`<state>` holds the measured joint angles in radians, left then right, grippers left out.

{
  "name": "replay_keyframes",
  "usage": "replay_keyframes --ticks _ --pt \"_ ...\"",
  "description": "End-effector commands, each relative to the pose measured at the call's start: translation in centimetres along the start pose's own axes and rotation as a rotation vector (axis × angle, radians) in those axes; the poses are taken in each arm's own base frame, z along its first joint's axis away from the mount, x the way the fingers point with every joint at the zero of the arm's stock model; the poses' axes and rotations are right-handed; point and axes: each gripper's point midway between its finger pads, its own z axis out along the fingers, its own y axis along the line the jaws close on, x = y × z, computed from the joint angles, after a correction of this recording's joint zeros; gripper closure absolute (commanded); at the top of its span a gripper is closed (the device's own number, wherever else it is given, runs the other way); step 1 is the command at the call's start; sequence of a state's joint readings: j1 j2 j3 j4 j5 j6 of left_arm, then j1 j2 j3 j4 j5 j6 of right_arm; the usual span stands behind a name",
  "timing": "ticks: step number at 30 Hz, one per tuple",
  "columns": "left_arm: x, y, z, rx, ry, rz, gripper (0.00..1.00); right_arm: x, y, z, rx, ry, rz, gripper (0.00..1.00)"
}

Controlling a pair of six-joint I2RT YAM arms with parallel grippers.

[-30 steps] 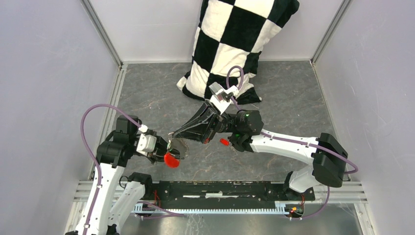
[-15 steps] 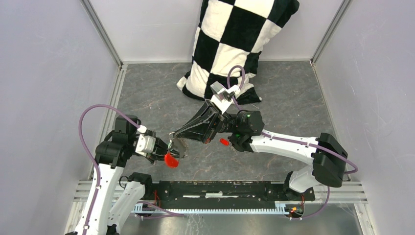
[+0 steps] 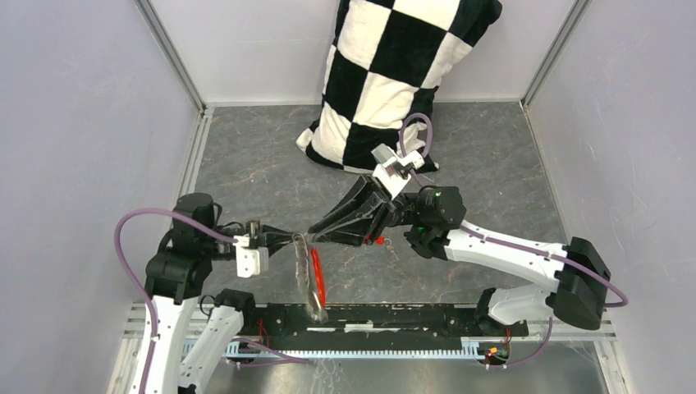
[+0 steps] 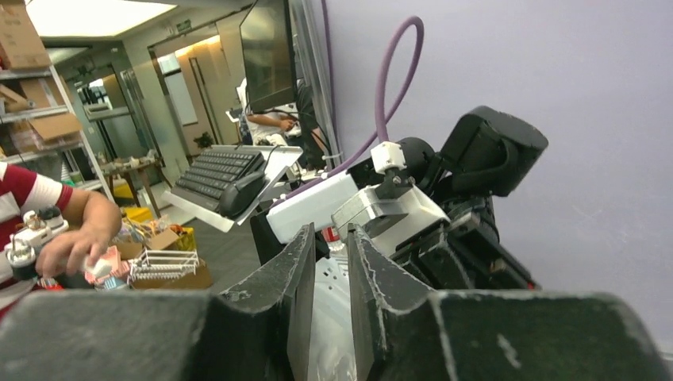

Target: Put the keys on the keyring

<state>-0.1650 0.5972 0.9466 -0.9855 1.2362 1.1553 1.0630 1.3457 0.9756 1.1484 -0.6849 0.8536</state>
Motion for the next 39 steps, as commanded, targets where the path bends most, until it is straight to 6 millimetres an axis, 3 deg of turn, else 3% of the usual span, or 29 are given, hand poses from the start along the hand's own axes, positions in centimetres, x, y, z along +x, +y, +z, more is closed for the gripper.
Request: replay_keyframes --ticks 1,5,10,13,15,19,23,25,29,32,35,39 --pt "-2.1 5.5 -1.5 -0.155 0.091 0.405 0.98 1.2 1.0 -1.1 -0.014 0.091 -0.061 0.71" --pt "-2.9 6.5 -2.1 -0.18 0.128 0.629 0.98 1.8 0.6 -1.8 0.036 0.142 -0.093 0.66" --pt "-3.3 5.0 -2.2 -0.135 0.157 1.009 0.98 1.4 -0.9 -2.2 0.139 0.199 -0.176 0.61" --pt "-3.4 4.3 -2.0 -0.118 0.14 1.086 0.98 1.3 -2.7 -2.8 0.238 0.239 -0.198 0.58" --pt "-2.4 3.8 -1.9 -0.094 0.15 0.987 0.98 2.4 -4.7 -4.2 0.341 0.31 -0.23 0.5" --pt "0.6 4.2 -1.8 -0.122 0.184 0.475 0.96 6.9 -6.8 -8.8 0.441 0.453 -0.287 0.44" --pt "3.1 3.5 -1.2 -0.121 0.193 0.156 0.77 13.7 -9.2 -15.3 0.55 0.67 -0.293 0.42" --pt "4.2 2.4 -0.9 -0.089 0.198 0.139 0.65 17.5 -9.3 -17.9 0.59 0.734 -0.178 0.43" --pt "8.4 -1.3 -0.7 0.039 0.264 0.169 0.58 24.4 -6.2 -20.3 0.567 0.831 -0.111 0.42" --pt "11.8 -2.7 -0.3 0.107 0.311 0.097 0.57 28.3 -4.7 -22.0 0.522 0.942 -0.147 0.44" --pt "13.9 -2.5 -0.4 0.139 0.366 -0.001 0.59 29.3 -4.4 -21.8 0.471 0.98 -0.207 0.48" --pt "15.1 -2.3 -0.5 0.151 0.403 -0.13 0.63 30.0 -4.2 -20.3 0.368 1.023 -0.294 0.53"
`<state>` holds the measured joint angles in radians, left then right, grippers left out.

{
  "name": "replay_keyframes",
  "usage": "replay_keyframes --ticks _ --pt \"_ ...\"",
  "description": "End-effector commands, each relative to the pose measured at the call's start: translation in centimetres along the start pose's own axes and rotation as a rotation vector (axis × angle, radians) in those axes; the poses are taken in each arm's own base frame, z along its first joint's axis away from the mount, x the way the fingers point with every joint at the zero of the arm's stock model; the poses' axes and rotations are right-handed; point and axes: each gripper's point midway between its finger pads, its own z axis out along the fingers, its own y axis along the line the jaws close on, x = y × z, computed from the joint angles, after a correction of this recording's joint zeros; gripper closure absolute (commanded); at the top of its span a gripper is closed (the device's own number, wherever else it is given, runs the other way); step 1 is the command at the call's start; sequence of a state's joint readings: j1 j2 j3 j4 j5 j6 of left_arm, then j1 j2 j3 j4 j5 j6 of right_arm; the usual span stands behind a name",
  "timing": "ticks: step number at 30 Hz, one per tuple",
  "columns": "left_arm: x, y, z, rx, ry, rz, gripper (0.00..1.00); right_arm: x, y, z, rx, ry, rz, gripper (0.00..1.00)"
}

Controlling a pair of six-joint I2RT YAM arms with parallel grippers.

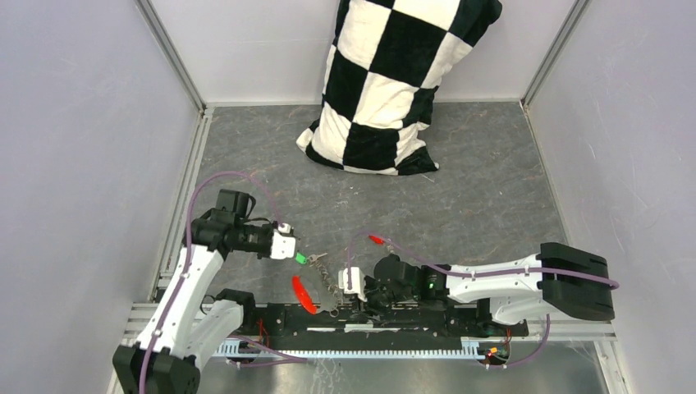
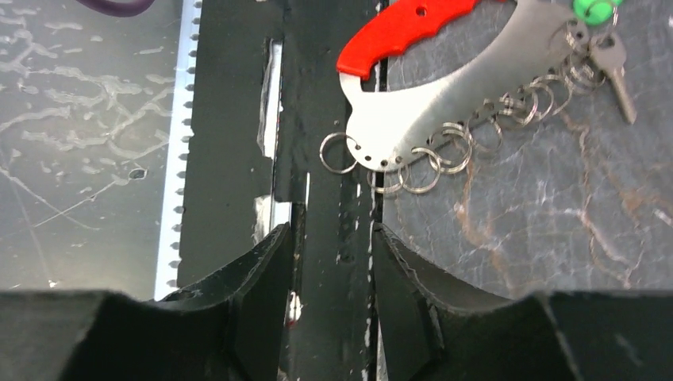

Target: Put the keys on the keyring

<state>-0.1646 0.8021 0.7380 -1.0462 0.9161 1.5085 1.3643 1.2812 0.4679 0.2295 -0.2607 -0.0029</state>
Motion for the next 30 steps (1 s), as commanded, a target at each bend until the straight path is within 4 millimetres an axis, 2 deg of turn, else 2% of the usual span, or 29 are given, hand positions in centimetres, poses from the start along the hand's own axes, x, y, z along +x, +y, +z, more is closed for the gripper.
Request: replay_keyframes --ticks 1,8,12,16,21,27,30 --pt "1.1 0.6 -0.2 0.014 0.046 -0.073 0.62 -3.9 -0.4 1.5 0.004 -0.066 -0.192 0.53" --pt "4.0 1.9 0.2 -0.069 0.125 -0.213 0.61 -2.6 1.2 4.2 -0.061 -0.014 -0.298 0.53" --pt "5.5 2.7 0.0 -0.084 0.166 -0.286 0.61 -0.9 1.3 5.9 -0.075 0.059 -0.285 0.54" --pt "4.9 3.3 -0.8 -0.101 0.159 -0.3 0.61 -0.1 0.7 6.7 -0.042 0.087 -0.264 0.57" --pt "4.1 3.0 -1.2 -0.132 0.143 -0.266 0.6 0.4 -0.9 6.9 0.062 0.101 -0.229 0.59" --pt "3.4 3.0 -1.6 -0.151 0.134 -0.242 0.6 1.4 -1.7 7.1 0.107 0.142 -0.203 0.61" --pt "3.1 2.9 -1.8 -0.152 0.134 -0.223 0.6 2.1 -2.8 7.2 0.143 0.187 -0.2 0.62"
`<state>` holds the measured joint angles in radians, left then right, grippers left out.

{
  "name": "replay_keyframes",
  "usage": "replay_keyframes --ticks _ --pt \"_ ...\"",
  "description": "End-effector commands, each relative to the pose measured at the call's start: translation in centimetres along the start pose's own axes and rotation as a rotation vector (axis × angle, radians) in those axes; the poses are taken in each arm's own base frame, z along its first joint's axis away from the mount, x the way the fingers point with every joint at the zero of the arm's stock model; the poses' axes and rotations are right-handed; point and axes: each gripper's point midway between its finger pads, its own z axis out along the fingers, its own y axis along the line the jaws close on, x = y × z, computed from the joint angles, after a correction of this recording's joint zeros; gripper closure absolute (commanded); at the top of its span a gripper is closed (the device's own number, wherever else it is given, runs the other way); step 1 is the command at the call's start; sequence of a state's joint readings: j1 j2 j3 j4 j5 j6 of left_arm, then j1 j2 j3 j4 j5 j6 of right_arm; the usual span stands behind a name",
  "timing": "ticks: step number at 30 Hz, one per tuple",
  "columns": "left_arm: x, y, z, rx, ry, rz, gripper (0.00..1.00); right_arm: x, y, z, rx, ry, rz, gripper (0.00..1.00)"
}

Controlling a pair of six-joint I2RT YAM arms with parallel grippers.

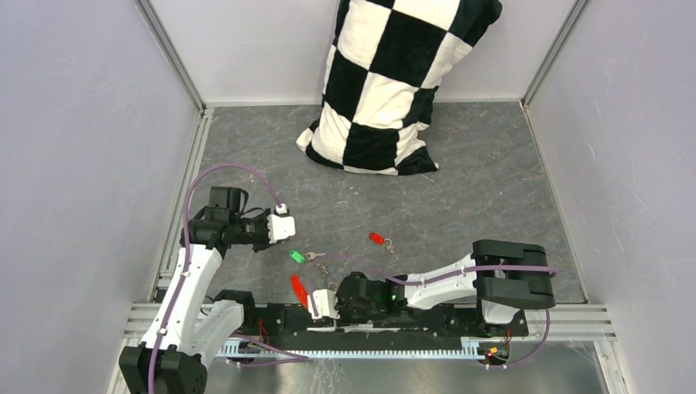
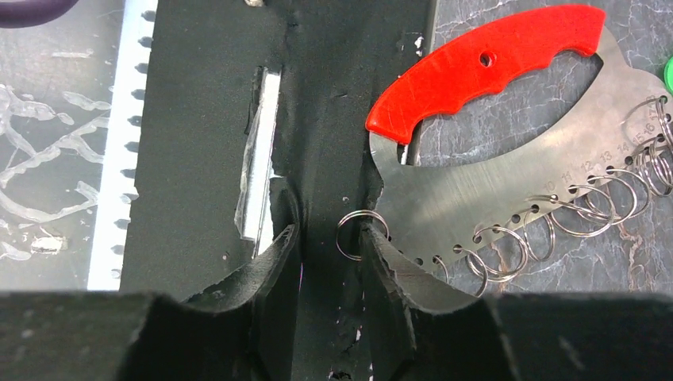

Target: Put the keys on the keyring

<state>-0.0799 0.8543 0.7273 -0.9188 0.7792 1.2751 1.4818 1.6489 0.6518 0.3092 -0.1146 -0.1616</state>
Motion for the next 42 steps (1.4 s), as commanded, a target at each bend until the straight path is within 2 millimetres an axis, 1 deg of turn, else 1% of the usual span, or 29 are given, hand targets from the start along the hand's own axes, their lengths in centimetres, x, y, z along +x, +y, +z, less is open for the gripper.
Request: replay_keyframes --ticks 1,2,3,5,9,14,18,22,27,33,35,38,40,42 --pt "-1.2 0.3 -0.8 -0.019 -0.026 0.01 0.6 1.6 -2.5 0.5 0.108 0.087 0.017 0.63" --pt "-1.2 0.2 -0.8 -0.018 -0.026 0.012 0.6 1.8 -2.8 0.4 0.115 0.09 0.026 0.65" --pt "-1.3 0.1 -0.8 -0.016 -0.026 0.015 0.6 2.0 -3.7 0.1 0.156 0.096 0.034 0.66" --pt "-1.1 -0.2 -0.8 -0.009 -0.022 0.025 0.6 2.4 -4.6 -0.3 0.19 0.097 0.049 0.67" --pt "-0.8 -0.6 -0.7 -0.005 -0.02 0.032 0.6 2.0 -5.8 -0.6 0.23 0.068 0.069 0.6" --pt "-0.7 -0.5 -0.6 -0.001 -0.016 0.029 0.6 1.6 -7.6 -0.5 0.232 0.024 0.13 0.58" --pt "-0.4 -0.5 -0.5 0.0 -0.005 0.035 0.6 1.9 -8.4 -0.3 0.209 0.012 0.166 0.57" --pt "-0.2 -0.3 -0.4 -0.003 0.001 0.041 0.6 2.1 -8.7 -0.3 0.194 0.002 0.192 0.57" --pt "-0.2 -0.4 -0.5 -0.005 0.001 0.039 0.6 1.6 -8.7 -0.8 0.2 -0.019 0.191 0.57" --pt "-0.6 -0.9 -0.8 -0.002 -0.01 0.03 0.6 0.8 -9.7 -1.1 0.245 -0.041 0.176 0.59" --pt "-0.6 -1.3 -0.9 0.002 -0.008 0.032 0.6 0.5 -10.0 -1.0 0.255 -0.045 0.172 0.62" --pt "-0.7 -1.8 -1.0 0.019 -0.01 0.038 0.6 0.8 -10.3 -0.8 0.268 -0.032 0.17 0.7" --pt "-0.9 -2.2 -1.2 0.029 -0.014 0.033 0.6 1.2 -10.3 -0.8 0.275 -0.02 0.172 0.77" --pt "-1.2 -2.7 -1.5 0.037 -0.021 0.055 0.59 1.4 -10.5 -0.9 0.287 -0.017 0.178 0.88"
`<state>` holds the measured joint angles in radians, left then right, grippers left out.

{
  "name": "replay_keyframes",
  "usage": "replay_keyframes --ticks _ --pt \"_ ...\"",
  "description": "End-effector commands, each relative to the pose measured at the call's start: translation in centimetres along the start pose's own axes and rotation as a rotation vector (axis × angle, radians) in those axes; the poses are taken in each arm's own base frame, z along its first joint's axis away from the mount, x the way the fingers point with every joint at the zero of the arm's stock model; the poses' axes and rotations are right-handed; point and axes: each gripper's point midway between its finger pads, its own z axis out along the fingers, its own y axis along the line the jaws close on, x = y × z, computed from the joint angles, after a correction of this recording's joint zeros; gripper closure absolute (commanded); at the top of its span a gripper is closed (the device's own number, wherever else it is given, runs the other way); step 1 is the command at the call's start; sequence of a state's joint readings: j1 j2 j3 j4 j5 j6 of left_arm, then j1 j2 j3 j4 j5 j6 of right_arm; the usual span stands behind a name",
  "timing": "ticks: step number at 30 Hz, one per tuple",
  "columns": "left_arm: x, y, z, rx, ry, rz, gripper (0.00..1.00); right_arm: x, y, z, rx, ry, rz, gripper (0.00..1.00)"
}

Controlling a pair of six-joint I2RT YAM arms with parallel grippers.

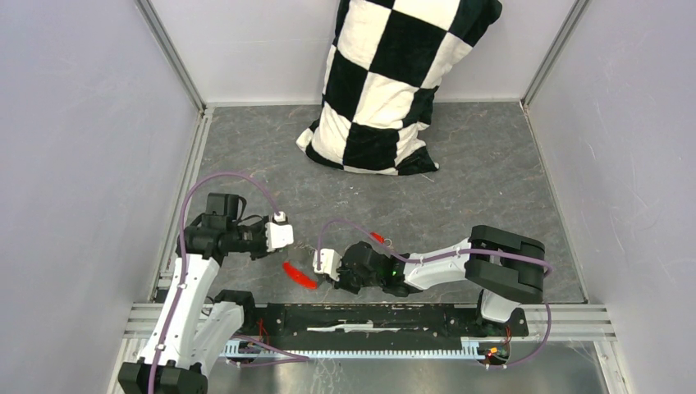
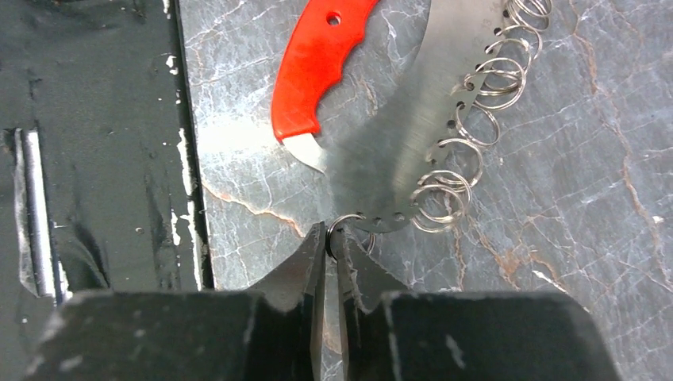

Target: Put the keys on the keyring

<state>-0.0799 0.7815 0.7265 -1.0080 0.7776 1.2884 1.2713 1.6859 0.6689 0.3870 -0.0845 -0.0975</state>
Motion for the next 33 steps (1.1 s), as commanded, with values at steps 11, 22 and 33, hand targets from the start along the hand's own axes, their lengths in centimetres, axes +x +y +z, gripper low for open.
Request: replay_keyframes --ticks 11,22,33 --pt "-3.9 -3.4 -1.4 0.012 -0.178 0.221 0.43 -7.3 -0.6 -3.0 0.003 -0.24 -0.043 1.0" --pt "-5.3 -7.9 -1.7 0.165 -0.293 0.303 0.45 -13.0 1.0 -6.0 -0.134 -0.405 -0.068 1.0" --pt "-8.0 -7.8 -2.1 0.202 -0.42 0.226 0.57 -20.9 1.0 -9.5 -0.161 -0.56 -0.144 1.0"
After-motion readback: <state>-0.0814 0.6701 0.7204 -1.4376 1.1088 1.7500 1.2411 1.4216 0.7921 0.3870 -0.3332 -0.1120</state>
